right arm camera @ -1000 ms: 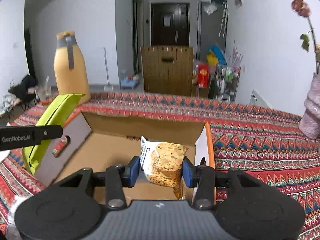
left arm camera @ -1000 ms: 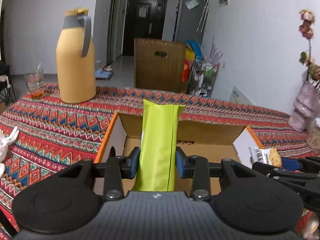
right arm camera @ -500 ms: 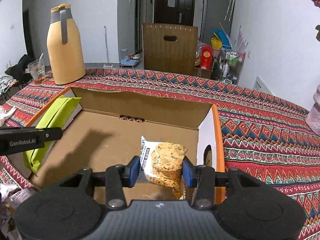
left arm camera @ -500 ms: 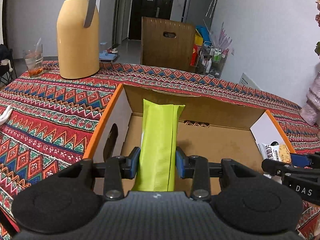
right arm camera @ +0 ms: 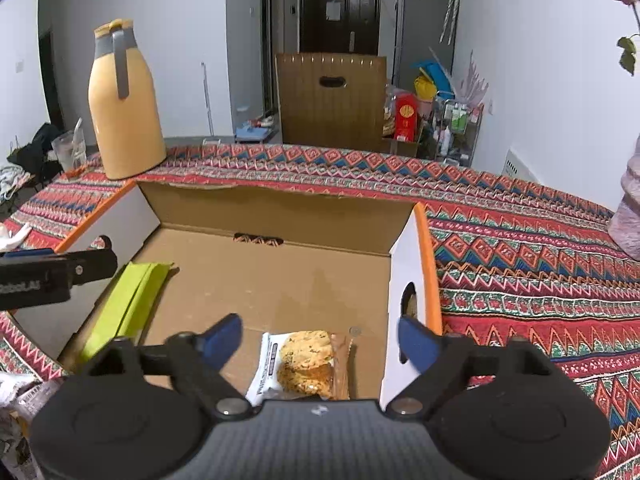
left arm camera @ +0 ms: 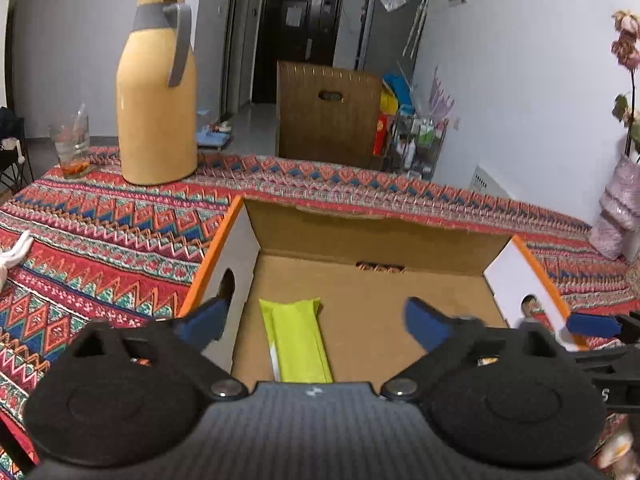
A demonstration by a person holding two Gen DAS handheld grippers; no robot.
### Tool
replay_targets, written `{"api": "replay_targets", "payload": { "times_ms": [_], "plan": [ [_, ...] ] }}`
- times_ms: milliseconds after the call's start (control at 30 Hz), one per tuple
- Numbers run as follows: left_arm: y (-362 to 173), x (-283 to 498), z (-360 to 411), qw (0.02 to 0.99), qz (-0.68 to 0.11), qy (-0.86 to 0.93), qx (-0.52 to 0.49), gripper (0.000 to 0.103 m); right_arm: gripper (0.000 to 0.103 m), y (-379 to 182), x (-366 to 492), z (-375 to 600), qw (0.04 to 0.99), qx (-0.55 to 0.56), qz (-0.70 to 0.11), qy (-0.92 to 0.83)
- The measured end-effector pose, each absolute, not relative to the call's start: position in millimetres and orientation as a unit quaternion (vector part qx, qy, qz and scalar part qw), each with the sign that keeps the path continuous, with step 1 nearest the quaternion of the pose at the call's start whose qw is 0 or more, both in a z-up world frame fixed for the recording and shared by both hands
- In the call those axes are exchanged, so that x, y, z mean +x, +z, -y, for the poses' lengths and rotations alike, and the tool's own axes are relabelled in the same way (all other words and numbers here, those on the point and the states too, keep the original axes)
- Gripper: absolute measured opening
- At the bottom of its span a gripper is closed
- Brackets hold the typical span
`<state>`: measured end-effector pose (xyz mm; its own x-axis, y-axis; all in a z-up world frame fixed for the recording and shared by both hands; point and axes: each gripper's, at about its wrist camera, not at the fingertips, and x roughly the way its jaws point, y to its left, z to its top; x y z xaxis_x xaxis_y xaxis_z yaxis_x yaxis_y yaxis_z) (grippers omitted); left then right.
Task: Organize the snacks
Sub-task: 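Carry both packets into the cardboard box and open both grippers, then move both tools back to the pile and grasp the blue-white packet with the right gripper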
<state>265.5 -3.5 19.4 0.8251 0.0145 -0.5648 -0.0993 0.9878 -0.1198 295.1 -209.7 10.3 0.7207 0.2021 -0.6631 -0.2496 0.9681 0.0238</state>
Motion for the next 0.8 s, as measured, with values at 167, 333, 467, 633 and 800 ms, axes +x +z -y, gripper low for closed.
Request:
{"api": "replay_targets", "payload": {
  "times_ms": [167,333,467,633,800],
  "plan": [
    [32,253,9,0.958,-0.278,0.029,-0.063,0.103,0.103,21,283,214,0.936,-0.026,-0.332,0.119],
    [42,235,9,0.961,-0.27,0.023,-0.065,0.103,0.103,29,264,217,0.942,-0.018,-0.314,0.115],
    [48,218,8,0.963,-0.261,0.016,-0.062,0.103,0.103,36,245,219,0.948,-0.011,-0.298,0.115],
    [53,189,4,0.965,-0.253,0.003,-0.066,0.103,0.103,44,211,221,0.956,-0.01,-0.272,0.111],
    [51,161,1,0.966,-0.249,-0.009,-0.062,0.103,0.103,48,176,223,0.963,-0.01,-0.247,0.109]
  ]
}}
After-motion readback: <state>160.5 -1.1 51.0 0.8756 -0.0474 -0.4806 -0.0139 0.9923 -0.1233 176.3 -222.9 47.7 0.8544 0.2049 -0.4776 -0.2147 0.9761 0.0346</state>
